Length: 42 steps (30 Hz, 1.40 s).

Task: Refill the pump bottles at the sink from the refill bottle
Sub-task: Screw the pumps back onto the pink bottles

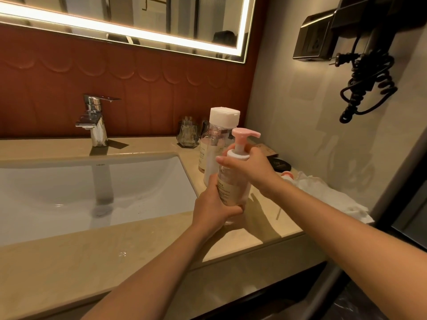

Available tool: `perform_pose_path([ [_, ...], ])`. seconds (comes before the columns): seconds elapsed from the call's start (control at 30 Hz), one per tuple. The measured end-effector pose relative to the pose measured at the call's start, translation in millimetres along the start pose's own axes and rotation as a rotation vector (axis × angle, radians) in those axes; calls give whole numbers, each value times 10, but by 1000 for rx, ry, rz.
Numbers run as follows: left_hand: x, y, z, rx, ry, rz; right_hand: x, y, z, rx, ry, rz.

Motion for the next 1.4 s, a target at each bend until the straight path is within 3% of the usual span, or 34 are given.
perform_pose_path([
  [0.27, 0, 48, -19, -12, -102, 51, 27, 116, 159, -65, -113, 275],
  [0.4, -195, 144, -79, -51, -158, 118, -83, 213, 327, -73, -317, 366],
  [0.63, -205, 467, -134, -157, -155, -50, -260, 363, 554, -30, -423, 349],
  [0.77, 12, 605, -110, -127, -139, -111, -296, 421, 620, 0, -443, 302],
  [0.87, 58, 733, -107, -115, -122, -18, -356, 401, 697, -30, -374, 286],
  [0.97, -86, 851, -85, -72, -62, 179, -478, 340, 855, -14, -314, 373],
  [1.1, -306, 1019, -100, 11, -9, 367, -585, 353, 1116, 154, -573, 360],
  [1.23, -364, 1268, -238, -101, -96, 223, -576, 403, 1185, 249, -803, 236],
  [1.4, -301, 1537, -362, -145, -209, 24, -486, 558, 1323, 323, -826, 89],
])
Point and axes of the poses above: each hand's wrist, its own y-axis towards the middle knuckle, its own x-axis out of the palm, z = x × y, the point moved 4 cm from there along y, towards the middle knuckle, and after that the axes turned 12 degrees about -y, right-handed, at the moved point
